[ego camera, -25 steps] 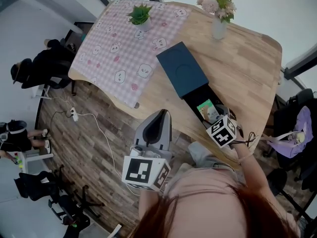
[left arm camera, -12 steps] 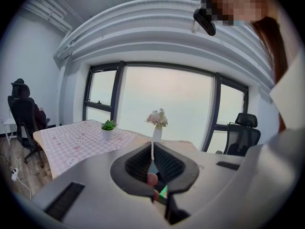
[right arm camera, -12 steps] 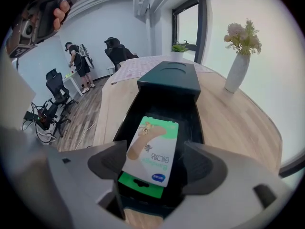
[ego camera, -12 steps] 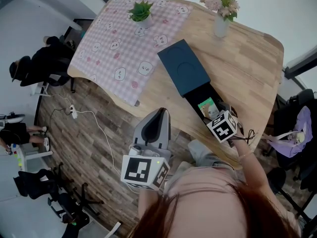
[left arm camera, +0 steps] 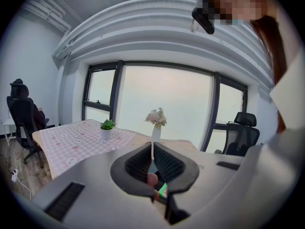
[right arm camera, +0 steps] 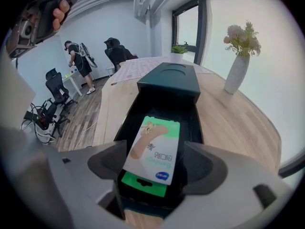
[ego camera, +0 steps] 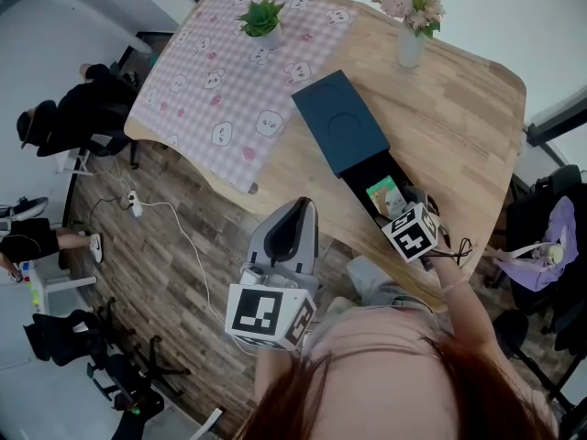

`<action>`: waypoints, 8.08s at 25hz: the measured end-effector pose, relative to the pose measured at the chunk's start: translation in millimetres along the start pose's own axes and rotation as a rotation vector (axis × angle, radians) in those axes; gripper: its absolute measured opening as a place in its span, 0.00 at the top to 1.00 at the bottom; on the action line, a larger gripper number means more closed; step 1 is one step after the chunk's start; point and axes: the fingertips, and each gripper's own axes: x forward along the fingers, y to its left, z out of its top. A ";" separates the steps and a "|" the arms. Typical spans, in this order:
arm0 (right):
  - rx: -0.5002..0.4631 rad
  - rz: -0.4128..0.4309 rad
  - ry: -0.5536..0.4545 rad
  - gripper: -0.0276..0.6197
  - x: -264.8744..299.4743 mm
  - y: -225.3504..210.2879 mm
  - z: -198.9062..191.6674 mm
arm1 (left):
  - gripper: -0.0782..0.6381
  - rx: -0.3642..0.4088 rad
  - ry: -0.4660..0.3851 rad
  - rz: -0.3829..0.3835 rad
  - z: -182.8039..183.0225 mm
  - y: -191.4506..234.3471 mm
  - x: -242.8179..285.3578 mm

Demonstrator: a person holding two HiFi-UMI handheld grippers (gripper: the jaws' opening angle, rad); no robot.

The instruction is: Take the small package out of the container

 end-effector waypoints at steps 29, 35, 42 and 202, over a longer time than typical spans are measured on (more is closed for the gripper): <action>0.088 0.045 0.044 0.47 3.0 4.9 -3.0 | 0.87 0.002 -0.022 0.002 4.4 -1.6 -7.4; 0.103 0.032 -0.006 0.47 -0.4 8.3 1.1 | 0.87 0.013 -0.042 -0.004 8.0 -4.5 -13.9; 0.079 0.012 -0.011 0.47 -7.7 14.3 1.0 | 0.87 0.016 -0.059 -0.013 10.6 -8.2 -25.6; 0.022 -0.206 -1.143 0.47 -465.6 121.6 -28.6 | 0.87 0.160 -0.319 -0.068 12.8 -248.4 -205.1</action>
